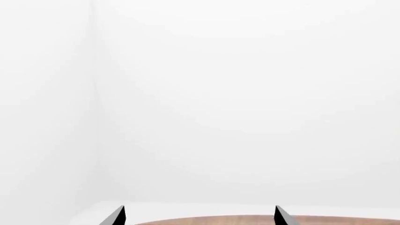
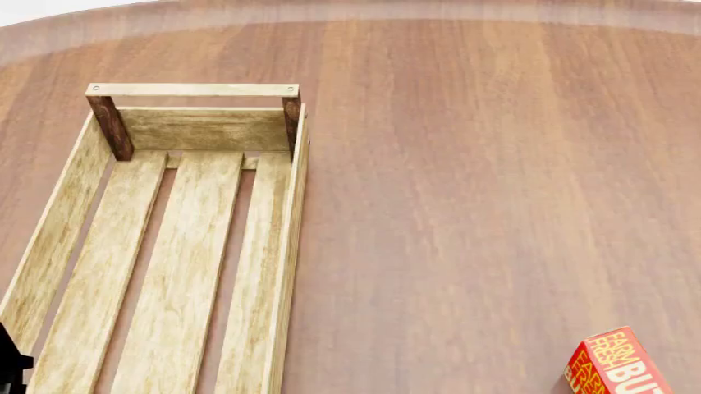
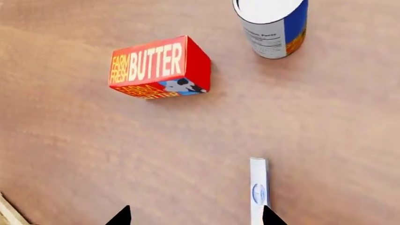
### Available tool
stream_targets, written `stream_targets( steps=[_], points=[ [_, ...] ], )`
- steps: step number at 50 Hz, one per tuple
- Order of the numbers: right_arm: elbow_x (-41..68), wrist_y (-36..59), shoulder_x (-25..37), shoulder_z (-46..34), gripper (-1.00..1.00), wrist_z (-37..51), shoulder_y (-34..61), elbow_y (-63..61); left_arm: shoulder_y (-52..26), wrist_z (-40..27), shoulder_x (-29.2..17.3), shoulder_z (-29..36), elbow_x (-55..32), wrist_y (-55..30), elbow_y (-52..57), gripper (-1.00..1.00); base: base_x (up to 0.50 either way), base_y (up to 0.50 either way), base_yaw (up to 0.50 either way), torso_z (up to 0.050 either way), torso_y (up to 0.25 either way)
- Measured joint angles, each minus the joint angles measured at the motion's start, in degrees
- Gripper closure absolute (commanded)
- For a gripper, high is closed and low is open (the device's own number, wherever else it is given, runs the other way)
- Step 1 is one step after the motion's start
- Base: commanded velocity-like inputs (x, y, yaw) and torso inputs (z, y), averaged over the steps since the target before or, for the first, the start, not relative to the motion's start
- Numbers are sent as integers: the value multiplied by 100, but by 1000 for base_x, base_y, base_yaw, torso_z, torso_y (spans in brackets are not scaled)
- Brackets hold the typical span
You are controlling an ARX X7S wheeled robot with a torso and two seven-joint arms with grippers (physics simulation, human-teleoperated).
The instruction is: Pick up the cream cheese and put it in the tray.
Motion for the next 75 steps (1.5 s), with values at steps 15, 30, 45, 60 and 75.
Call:
stream_targets(
  steps=[15,30,45,60,75],
  points=[
    [-101,-311,75,150,-100,-47,-199,-43,-14,-14,-12,27,18,-29,-1,-100,0,0,0,0,0],
    [-323,-132,216,79,-100,95,-157,143,-43,-103,-85,88,-14,-79,-28,-100,0,0,0,0,0],
    [-578,308,205,-119,-100,82,83,737,-63,-321,-260,169,-169,-40,-197,-100,0,0,0,0,0],
    [-765,534,195,-410,-100,-91,250,1327,-58,-511,-408,242,-278,-4,-278,-100,0,0,0,0,0],
    [-869,574,220,-579,-100,-231,355,1758,-64,-665,-537,296,-362,8,-308,-100,0,0,0,0,0]
  ],
)
